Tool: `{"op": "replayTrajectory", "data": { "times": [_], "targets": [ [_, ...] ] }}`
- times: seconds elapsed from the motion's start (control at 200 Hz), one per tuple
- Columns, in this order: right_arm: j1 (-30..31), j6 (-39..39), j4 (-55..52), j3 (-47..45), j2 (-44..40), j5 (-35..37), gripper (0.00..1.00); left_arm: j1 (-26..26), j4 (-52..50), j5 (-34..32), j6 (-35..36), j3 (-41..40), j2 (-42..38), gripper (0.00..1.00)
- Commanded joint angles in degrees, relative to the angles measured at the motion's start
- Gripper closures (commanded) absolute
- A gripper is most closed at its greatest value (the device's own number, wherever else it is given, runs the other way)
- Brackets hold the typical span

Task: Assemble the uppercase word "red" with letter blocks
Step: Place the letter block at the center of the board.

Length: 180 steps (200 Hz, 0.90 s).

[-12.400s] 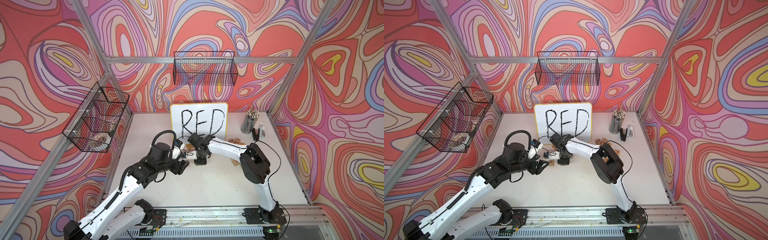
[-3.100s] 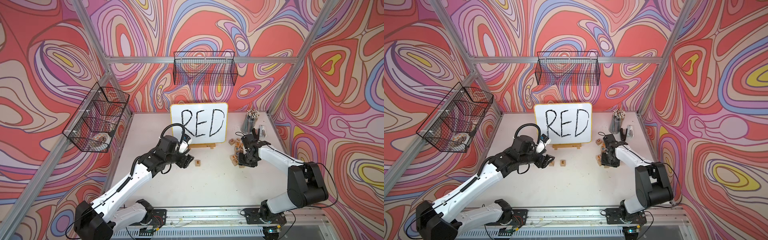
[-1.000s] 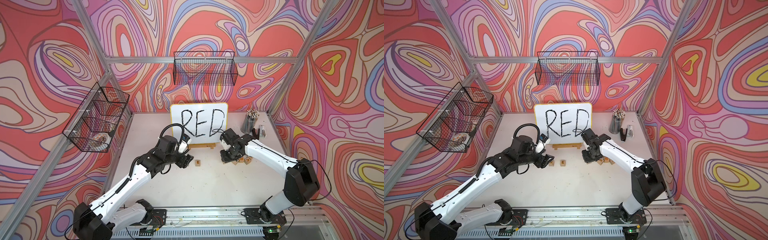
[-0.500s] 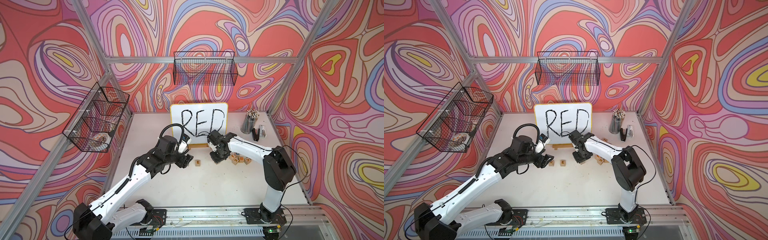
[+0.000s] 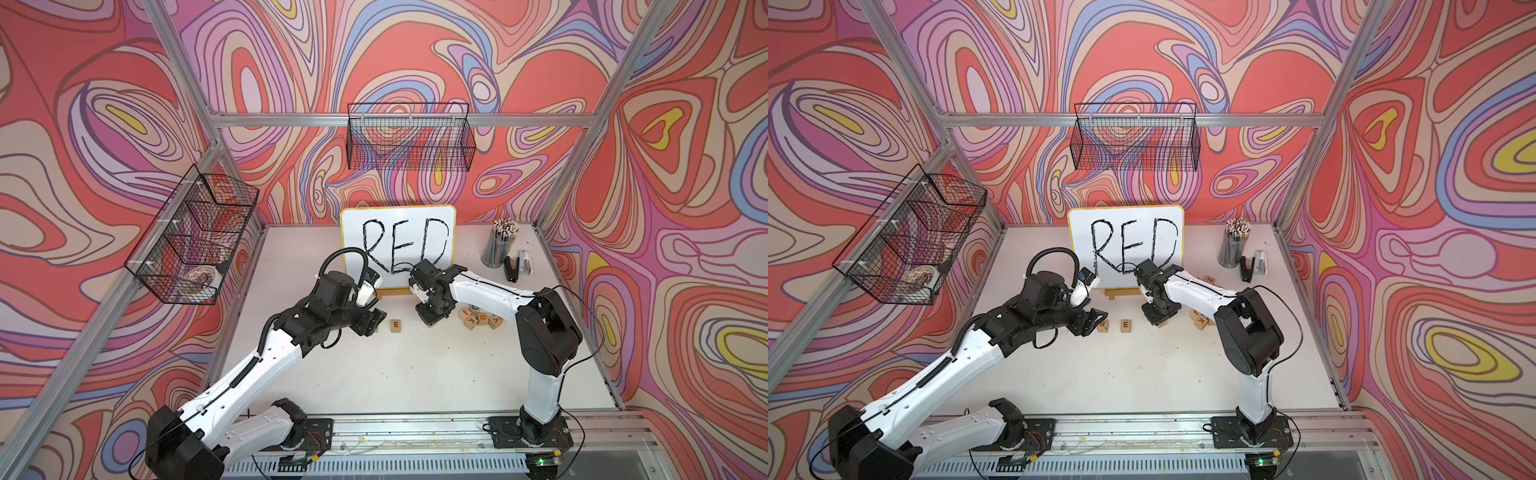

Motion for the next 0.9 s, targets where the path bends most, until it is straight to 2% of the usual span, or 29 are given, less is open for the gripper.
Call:
{"op": "replayTrajectory", "data": {
  "times": [0.0, 0.416, 0.716, 0.896],
  "targets": [
    [0.49, -2.58, 0.65, 1.18, 1.73, -0.02, 0.82, -0.49, -0.61, -0.67, 1.10, -0.43, -0.96, 0.27],
    [0.54, -6.12, 2.89, 1.09, 3.05, -1.52, 0.77, -0.52, -0.70, -0.51, 1.02, -0.47, -0.83, 0.27],
    [0.49, -12.91, 2.23, 0.92, 2.36, -5.51, 0.76, -0.48, -0.82, -0.20, 1.10, -0.38, -0.39, 0.27],
    [0.57, -15.37, 0.73, 1.78, 2.89, -5.38, 0.75, -0.47, -0.70, -0.23, 1.06, -0.48, -0.60, 0.27]
  ]
}}
